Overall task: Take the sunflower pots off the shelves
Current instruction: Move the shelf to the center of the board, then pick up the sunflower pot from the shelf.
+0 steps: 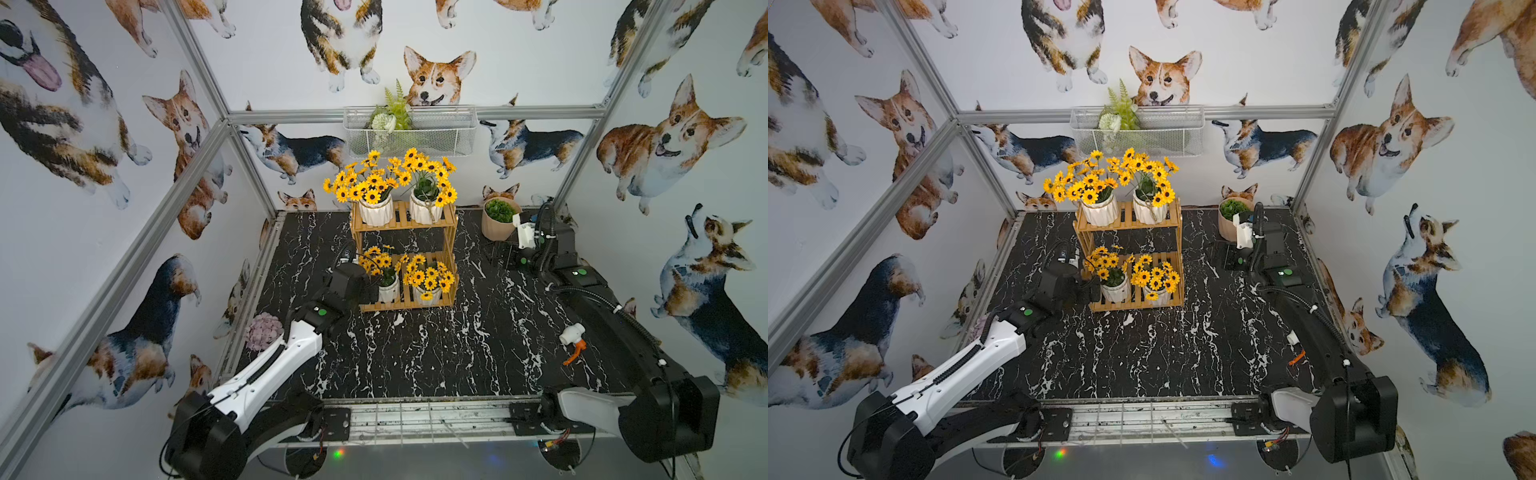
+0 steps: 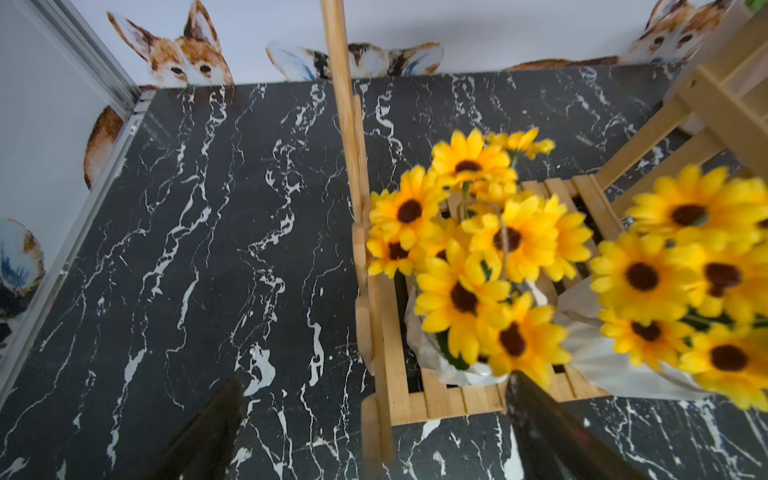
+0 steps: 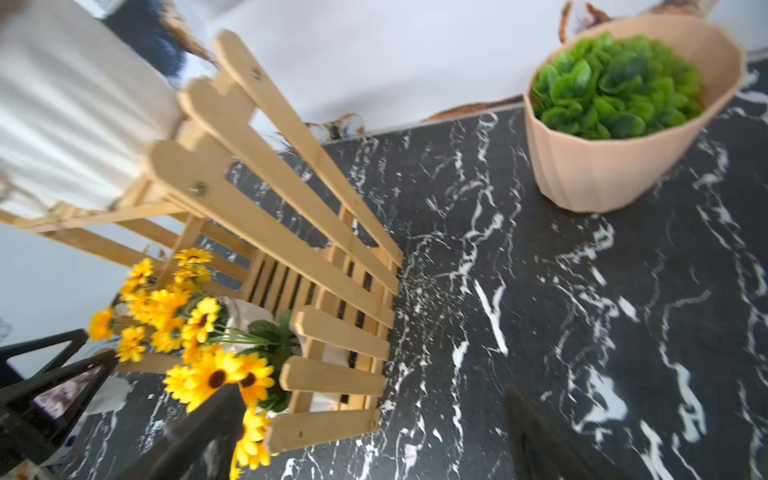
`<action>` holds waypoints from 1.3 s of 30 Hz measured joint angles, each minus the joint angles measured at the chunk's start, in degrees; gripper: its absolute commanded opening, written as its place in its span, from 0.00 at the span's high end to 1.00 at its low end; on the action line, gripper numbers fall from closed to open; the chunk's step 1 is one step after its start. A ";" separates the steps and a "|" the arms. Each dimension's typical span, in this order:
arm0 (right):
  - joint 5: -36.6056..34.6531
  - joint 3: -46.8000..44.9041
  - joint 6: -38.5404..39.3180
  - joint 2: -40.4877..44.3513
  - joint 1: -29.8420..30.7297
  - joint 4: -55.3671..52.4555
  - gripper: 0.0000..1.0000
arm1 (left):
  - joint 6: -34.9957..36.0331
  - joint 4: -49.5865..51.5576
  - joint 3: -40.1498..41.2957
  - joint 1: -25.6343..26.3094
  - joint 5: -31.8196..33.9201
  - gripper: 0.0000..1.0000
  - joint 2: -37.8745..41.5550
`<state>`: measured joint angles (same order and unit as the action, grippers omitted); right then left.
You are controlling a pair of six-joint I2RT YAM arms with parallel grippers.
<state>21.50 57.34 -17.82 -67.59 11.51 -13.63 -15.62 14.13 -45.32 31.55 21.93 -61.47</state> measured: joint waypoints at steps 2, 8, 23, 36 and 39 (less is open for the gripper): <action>2.45 -0.68 0.72 0.81 0.00 3.37 0.01 | 0.87 0.66 -1.53 0.00 0.13 0.00 1.27; 11.32 0.17 4.22 -0.11 0.52 13.29 0.01 | 3.98 2.80 -7.69 -1.53 -1.51 0.00 6.12; 31.19 13.49 16.57 -12.33 2.62 26.62 0.01 | 1.53 6.56 -20.90 -25.05 -23.74 0.00 5.35; 38.77 22.29 18.97 -23.26 2.21 26.21 0.01 | -1.42 4.11 -25.46 -34.03 -34.99 0.00 -1.25; 38.82 24.00 19.02 -25.68 2.21 26.23 0.01 | -2.19 3.32 -25.73 -34.80 -35.85 0.00 -2.12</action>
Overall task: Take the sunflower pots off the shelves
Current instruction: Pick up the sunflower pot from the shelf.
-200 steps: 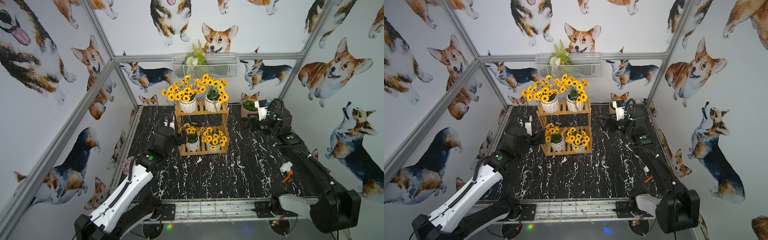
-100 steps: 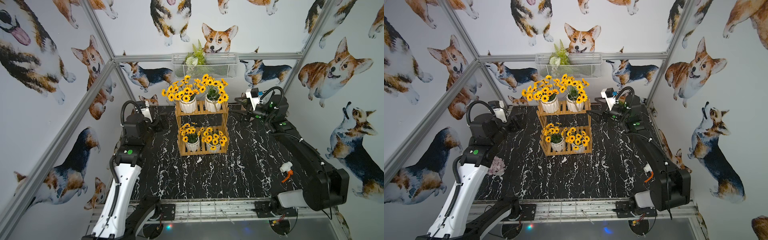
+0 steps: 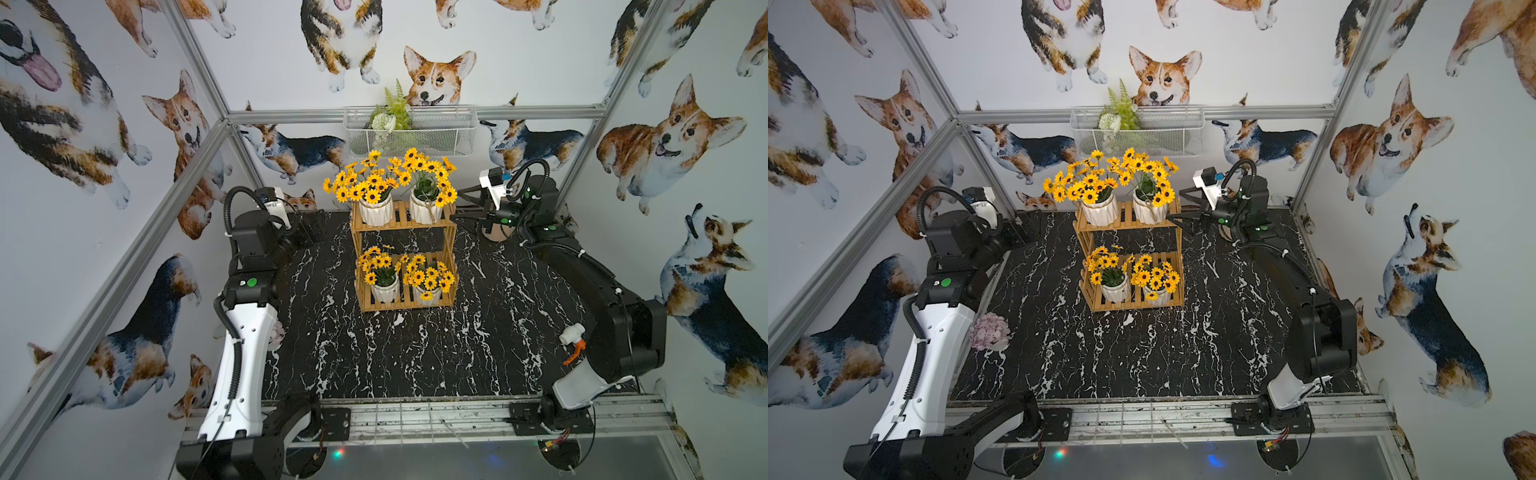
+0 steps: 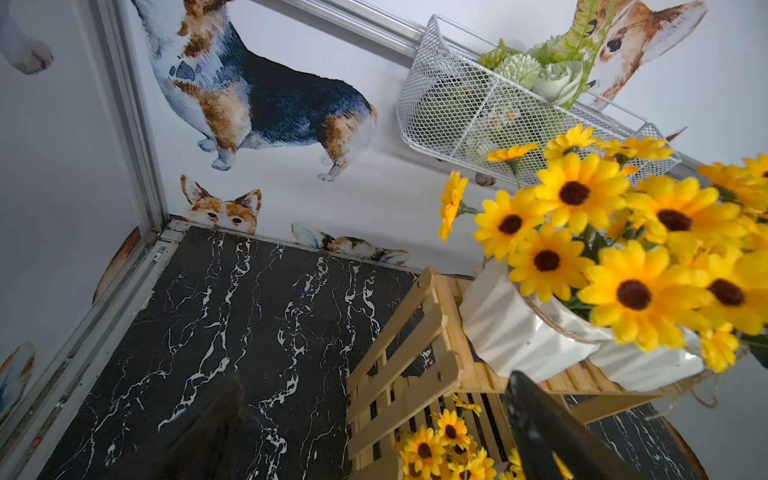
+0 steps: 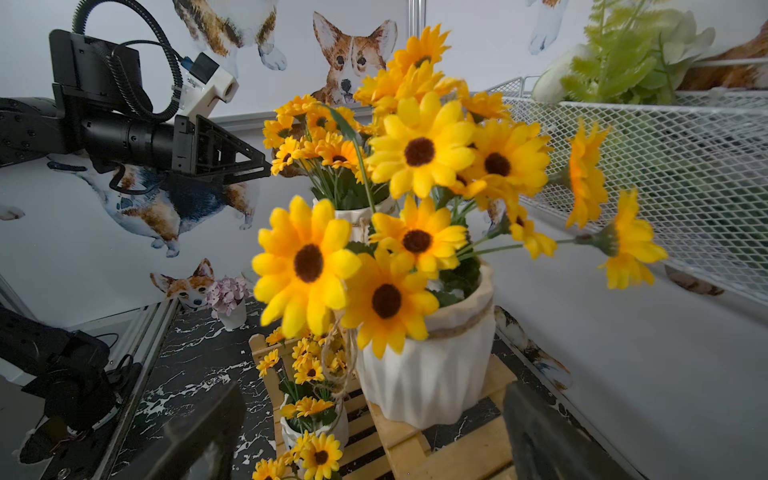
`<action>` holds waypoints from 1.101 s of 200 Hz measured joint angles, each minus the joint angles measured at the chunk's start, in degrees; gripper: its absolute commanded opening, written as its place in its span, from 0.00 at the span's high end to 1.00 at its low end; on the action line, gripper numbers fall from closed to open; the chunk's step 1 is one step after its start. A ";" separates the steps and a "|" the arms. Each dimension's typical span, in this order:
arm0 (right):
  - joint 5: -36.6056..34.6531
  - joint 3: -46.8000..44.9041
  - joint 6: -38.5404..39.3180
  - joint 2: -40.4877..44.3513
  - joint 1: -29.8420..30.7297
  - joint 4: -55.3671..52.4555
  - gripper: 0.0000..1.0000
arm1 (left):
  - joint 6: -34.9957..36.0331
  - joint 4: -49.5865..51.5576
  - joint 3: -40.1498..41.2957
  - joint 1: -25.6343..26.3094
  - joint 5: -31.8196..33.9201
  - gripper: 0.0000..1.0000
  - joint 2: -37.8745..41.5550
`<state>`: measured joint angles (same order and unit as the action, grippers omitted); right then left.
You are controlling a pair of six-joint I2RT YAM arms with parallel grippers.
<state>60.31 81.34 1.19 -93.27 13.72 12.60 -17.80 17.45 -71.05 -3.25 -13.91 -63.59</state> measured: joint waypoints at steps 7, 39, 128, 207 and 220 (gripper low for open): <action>0.11 0.57 -0.02 -0.74 0.00 -0.02 0.01 | -0.24 -0.02 -0.17 -0.15 -0.42 0.00 -0.37; 0.22 1.97 -1.01 -3.54 0.00 1.42 0.01 | -0.33 -0.09 -1.09 -0.48 -1.05 0.00 -1.81; 0.28 7.67 -1.20 -9.31 2.78 1.20 0.01 | 0.28 -0.20 -2.97 -0.48 -1.44 0.00 -4.39; 1.33 11.82 -1.44 -12.61 3.21 0.74 0.01 | 0.72 -0.48 -3.63 -0.50 -2.32 0.00 -4.92; 1.40 12.61 -1.42 -13.11 3.34 0.39 0.01 | 0.72 -0.68 -3.76 -0.48 -2.45 0.00 -4.92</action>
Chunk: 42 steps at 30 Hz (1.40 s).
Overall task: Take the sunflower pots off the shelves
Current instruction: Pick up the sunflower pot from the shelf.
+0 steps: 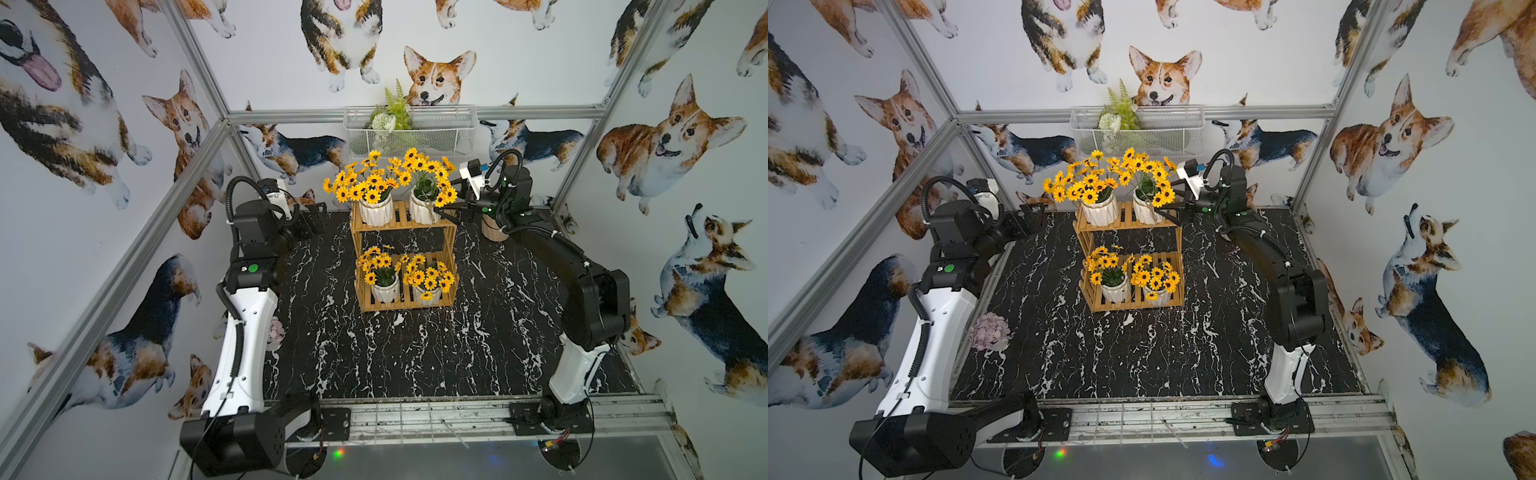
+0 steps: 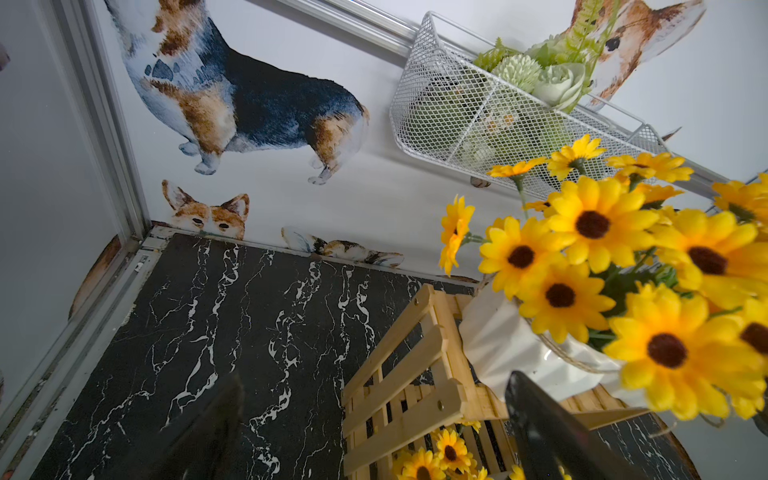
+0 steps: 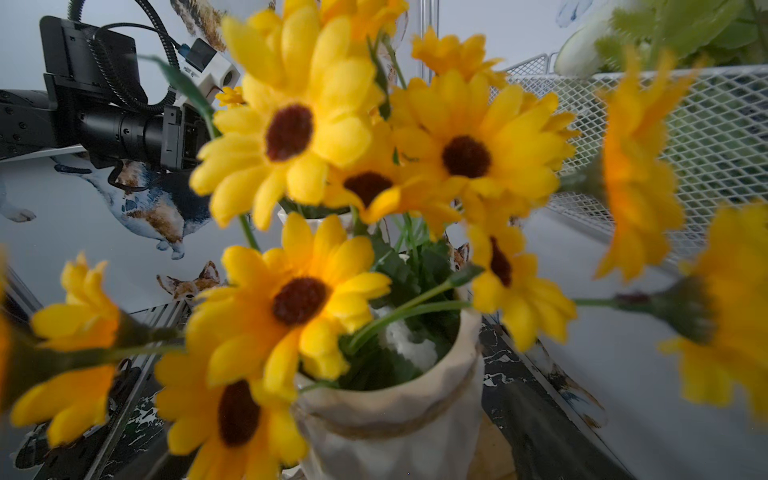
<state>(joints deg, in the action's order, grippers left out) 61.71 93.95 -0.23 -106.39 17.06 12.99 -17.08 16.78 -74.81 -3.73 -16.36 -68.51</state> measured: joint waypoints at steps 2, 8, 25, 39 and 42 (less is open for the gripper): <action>0.07 0.76 0.00 -0.48 0.20 -0.35 0.01 | 0.00 -0.17 -0.04 0.00 -0.04 0.00 -0.02; 0.20 2.73 0.44 -1.73 0.96 -1.79 0.01 | 0.00 -0.57 -0.04 0.00 -0.39 0.00 0.02; -0.28 5.55 1.31 -4.31 2.45 -4.22 0.01 | 0.00 -0.63 -0.02 0.00 -0.66 0.00 0.39; -2.16 7.69 1.57 -5.55 3.82 -4.81 0.01 | 0.00 -0.81 0.59 0.00 -0.81 0.00 1.25; -2.84 7.69 1.95 -5.55 3.98 -5.62 0.00 | 0.02 -0.85 0.76 0.00 -0.81 0.00 1.53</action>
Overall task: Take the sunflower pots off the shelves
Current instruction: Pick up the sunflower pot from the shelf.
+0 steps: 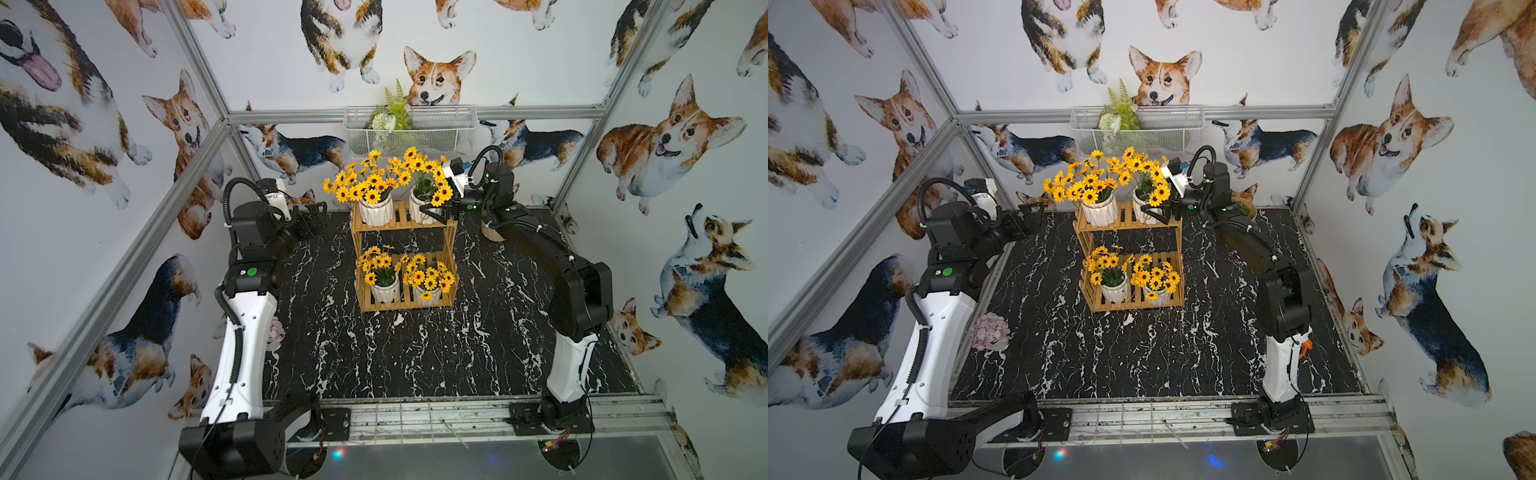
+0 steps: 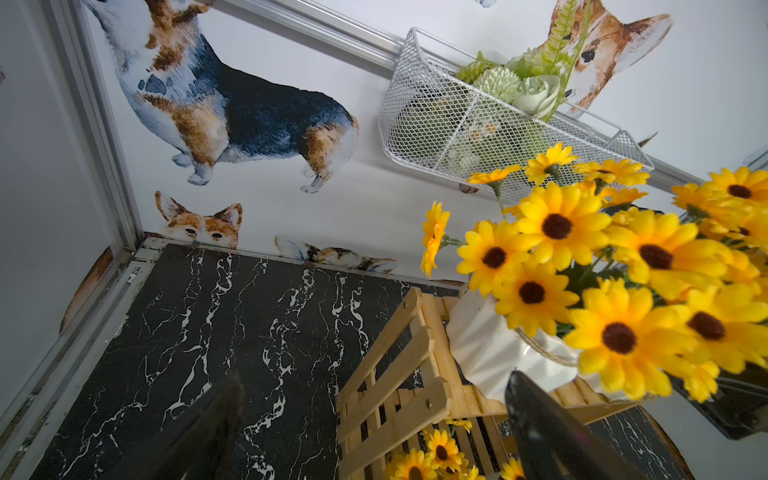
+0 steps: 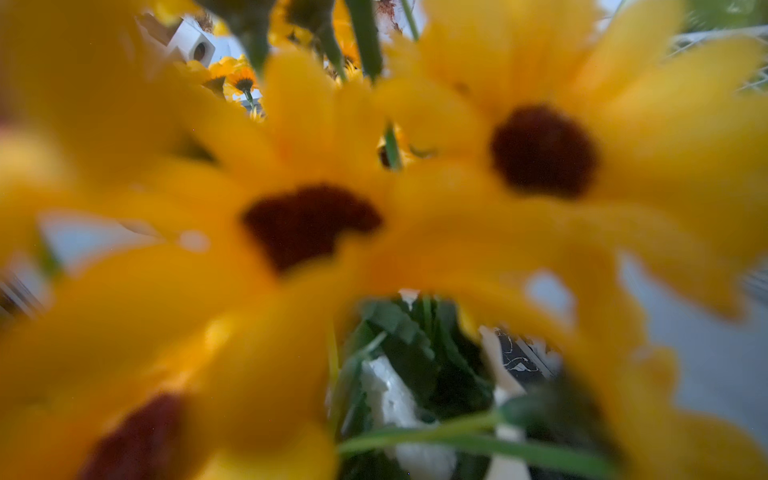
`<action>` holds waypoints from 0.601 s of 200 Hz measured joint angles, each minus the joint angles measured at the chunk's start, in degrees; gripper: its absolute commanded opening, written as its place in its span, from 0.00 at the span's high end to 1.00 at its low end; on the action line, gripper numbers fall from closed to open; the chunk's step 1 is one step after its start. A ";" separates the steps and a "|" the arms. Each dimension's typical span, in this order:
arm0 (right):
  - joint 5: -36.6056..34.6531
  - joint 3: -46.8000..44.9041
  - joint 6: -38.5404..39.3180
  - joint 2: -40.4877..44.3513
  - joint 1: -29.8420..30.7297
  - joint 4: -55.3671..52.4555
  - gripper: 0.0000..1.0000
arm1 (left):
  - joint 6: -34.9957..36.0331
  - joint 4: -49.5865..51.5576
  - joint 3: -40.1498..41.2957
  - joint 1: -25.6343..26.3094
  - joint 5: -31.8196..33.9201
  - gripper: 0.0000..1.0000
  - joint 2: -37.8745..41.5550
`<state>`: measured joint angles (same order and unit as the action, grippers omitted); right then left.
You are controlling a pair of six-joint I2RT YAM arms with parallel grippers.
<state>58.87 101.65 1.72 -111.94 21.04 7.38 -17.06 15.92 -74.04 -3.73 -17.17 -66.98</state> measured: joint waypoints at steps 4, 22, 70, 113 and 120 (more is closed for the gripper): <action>-0.13 0.00 0.02 0.00 0.02 -0.15 0.01 | 0.02 -0.04 0.04 -0.02 0.00 0.00 0.02; -0.52 0.00 0.42 0.00 0.24 -0.66 0.02 | 0.09 -0.07 0.22 -0.02 0.00 0.00 0.04; -2.01 -0.70 1.27 0.63 0.44 -0.90 0.14 | 0.17 -0.09 0.26 0.00 0.02 0.00 0.37; -3.30 -2.21 1.36 1.73 0.61 -0.55 0.36 | 0.22 -0.11 0.57 0.00 0.04 0.00 0.61; -3.37 -2.45 1.36 1.86 0.61 -0.35 0.42 | 0.24 -0.11 0.57 0.00 0.04 0.00 0.68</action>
<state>55.51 99.20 3.07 -110.08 21.65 7.03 -16.82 15.81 -73.47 -3.73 -17.12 -66.30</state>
